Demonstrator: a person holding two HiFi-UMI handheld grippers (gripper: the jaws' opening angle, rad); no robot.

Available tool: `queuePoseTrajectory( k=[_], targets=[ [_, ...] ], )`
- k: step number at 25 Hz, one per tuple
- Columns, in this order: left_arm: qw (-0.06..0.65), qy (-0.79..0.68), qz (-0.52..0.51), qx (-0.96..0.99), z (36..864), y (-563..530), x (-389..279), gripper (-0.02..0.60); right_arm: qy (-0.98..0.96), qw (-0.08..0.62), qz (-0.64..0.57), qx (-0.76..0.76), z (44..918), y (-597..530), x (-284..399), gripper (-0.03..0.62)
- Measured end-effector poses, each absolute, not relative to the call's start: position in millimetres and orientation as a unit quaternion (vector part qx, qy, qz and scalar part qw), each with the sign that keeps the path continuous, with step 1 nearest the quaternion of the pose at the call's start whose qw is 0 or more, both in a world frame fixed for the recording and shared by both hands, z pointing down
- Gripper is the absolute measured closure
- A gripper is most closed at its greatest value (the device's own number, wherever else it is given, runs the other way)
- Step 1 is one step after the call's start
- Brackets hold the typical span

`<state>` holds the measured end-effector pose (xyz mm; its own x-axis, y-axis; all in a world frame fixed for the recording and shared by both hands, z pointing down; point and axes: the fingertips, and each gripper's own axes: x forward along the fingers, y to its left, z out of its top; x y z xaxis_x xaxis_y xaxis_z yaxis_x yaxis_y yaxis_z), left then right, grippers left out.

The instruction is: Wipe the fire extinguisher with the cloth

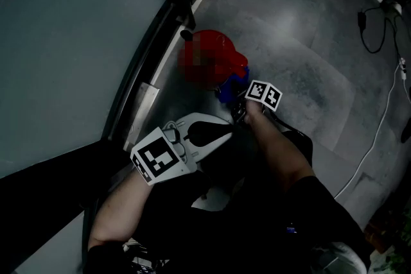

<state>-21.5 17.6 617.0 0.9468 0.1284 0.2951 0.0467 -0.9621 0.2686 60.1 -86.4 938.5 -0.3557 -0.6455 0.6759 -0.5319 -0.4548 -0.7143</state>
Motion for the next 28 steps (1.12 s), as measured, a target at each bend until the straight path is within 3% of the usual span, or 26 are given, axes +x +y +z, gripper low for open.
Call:
queuePoseTrajectory(
  k=[5,12,15,20,28],
  targets=[
    [0.101,0.062,0.145,0.982,603,16,-4,0.558,0.596,0.046,-0.622,-0.507,860,-98,93,0.461],
    [0.045,0.103,0.159,0.981,603,21,15,0.557,0.701,0.147,-0.583,-0.383,706,-86,112,0.461],
    [0.031,0.116,0.162,0.979,612,16,17,0.557,0.754,0.149,-0.519,-0.374,668,-103,101,0.461],
    [0.046,0.11,0.164,0.979,613,15,17,0.557,0.821,0.108,-0.453,-0.331,631,-119,59,0.461],
    [0.065,0.105,0.147,0.981,594,22,13,0.557,0.787,0.147,-0.478,-0.362,647,-135,57,0.461]
  ],
)
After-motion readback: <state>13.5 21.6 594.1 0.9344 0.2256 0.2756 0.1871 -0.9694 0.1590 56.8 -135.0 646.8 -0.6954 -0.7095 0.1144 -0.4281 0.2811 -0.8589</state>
